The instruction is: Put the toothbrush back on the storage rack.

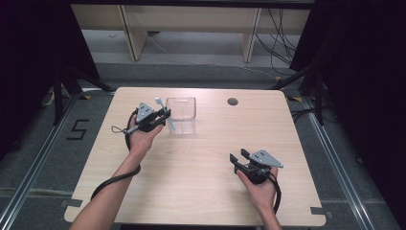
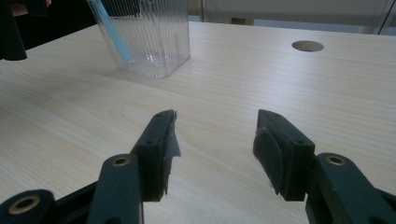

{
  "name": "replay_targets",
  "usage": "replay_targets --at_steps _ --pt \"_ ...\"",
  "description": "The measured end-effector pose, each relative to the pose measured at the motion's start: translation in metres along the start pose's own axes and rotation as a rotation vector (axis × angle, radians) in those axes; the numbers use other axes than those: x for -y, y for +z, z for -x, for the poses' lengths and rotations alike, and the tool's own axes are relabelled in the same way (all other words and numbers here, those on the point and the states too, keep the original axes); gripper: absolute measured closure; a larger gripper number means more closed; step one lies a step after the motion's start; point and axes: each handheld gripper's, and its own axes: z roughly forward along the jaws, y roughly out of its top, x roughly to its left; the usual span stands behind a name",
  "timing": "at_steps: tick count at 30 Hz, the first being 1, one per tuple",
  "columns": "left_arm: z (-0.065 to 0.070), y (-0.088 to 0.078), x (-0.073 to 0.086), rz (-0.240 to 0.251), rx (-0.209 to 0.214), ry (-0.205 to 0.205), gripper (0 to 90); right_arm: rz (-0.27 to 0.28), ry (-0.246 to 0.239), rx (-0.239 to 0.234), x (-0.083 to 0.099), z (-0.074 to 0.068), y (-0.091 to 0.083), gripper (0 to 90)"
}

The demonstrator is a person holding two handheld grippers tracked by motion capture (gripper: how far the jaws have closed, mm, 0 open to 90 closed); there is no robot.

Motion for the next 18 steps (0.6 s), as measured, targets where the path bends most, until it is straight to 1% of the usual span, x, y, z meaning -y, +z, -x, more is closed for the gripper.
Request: replay_targets --at_steps 1,2,3,6,7,9,10,13,14,15,16,17,18 --pt "0.0002 -0.0001 0.0000 0.000 -0.001 -0.001 72.9 -0.006 0.003 -0.001 -0.0001 0.0001 -0.0003 48.5" --pt "0.0006 -0.0002 0.0000 0.000 -0.001 -0.007 71.8 -0.008 -0.006 0.003 -0.0004 0.0005 -0.0008 48.5" --pt "0.0008 -0.0002 0.0000 0.000 -0.002 -0.009 69.9 -0.010 0.000 0.001 -0.0003 0.0009 -0.0008 48.5" --pt "0.0018 -0.0005 0.0002 -0.002 -0.010 -0.015 66.5 -0.006 -0.001 -0.001 0.0003 0.0009 0.0000 48.4" --pt "0.0017 -0.0004 0.0002 -0.006 -0.012 -0.018 64.3 -0.010 0.008 -0.003 0.0001 0.0004 -0.0005 48.3" --pt "0.0018 -0.0007 0.0011 -0.015 -0.023 -0.033 59.6 -0.006 -0.001 -0.001 0.0003 0.0010 -0.0002 48.3" --pt "0.0018 -0.0008 0.0018 -0.016 -0.024 -0.039 57.1 -0.005 0.004 -0.007 0.0000 0.0009 -0.0006 48.3" --pt "0.0020 -0.0016 0.0035 -0.031 -0.026 -0.047 49.1 -0.012 0.010 -0.003 0.0002 0.0003 -0.0008 48.2" --pt "0.0017 -0.0019 0.0039 -0.030 -0.028 -0.048 47.5 0.002 0.004 -0.005 0.0009 0.0007 0.0007 48.2" --pt "0.0014 -0.0021 0.0043 -0.030 -0.029 -0.055 45.2 0.000 -0.001 -0.008 0.0010 0.0008 0.0008 48.1" --pt "0.0009 -0.0025 0.0045 -0.033 -0.031 -0.063 42.8 0.002 -0.017 0.005 0.0009 0.0016 0.0006 48.1" --pt "0.0006 -0.0029 0.0046 -0.030 -0.031 -0.068 40.4 -0.003 -0.017 0.004 0.0010 0.0016 0.0006 48.1" --pt "0.0003 -0.0038 0.0044 -0.032 -0.031 -0.066 38.6 -0.006 -0.016 0.004 0.0009 0.0013 0.0004 48.0"
